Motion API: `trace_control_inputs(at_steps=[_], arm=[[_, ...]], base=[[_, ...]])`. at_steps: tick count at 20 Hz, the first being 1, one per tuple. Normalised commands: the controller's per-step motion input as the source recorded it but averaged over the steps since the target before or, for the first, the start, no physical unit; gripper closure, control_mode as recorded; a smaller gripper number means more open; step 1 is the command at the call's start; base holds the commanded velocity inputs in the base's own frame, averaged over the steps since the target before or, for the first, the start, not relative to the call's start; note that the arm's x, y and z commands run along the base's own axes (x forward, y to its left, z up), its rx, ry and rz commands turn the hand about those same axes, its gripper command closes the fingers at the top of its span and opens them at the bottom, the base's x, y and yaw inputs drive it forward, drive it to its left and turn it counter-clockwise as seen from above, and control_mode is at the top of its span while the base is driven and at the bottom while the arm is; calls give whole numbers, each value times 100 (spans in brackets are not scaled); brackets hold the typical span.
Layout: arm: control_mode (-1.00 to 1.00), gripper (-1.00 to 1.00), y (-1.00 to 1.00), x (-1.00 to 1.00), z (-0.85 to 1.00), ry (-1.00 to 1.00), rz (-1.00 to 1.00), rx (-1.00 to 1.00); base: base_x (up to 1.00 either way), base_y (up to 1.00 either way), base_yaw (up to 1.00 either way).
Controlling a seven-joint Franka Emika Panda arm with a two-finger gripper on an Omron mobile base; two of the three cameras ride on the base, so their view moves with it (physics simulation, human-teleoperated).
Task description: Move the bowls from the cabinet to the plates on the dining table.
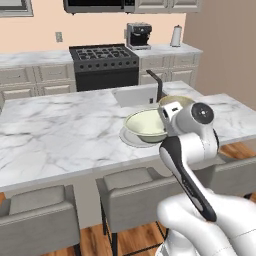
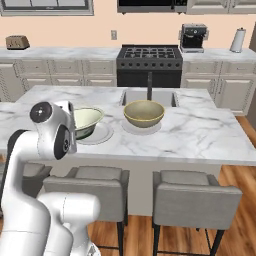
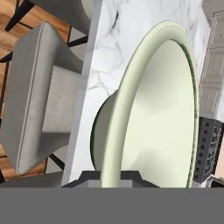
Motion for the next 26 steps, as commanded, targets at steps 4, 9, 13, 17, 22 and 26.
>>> trace_control_inputs(at_steps=[4,9,13,17,22,26], arm=[[-100,100,0,23,-14,0,5,0],[-100,100,0,2,-21,0,6,-8],[-100,100,0,0,-25,0,4,-12],[-100,100,0,4,-12,0,2,-10],[-100,100,0,17,0,0,2,-1],[-100,100,-3,25,7,0,3,0]], base=[[0,0,0],[0,0,0],[0,0,0],[0,0,0],[0,0,0],[0,0,0]])
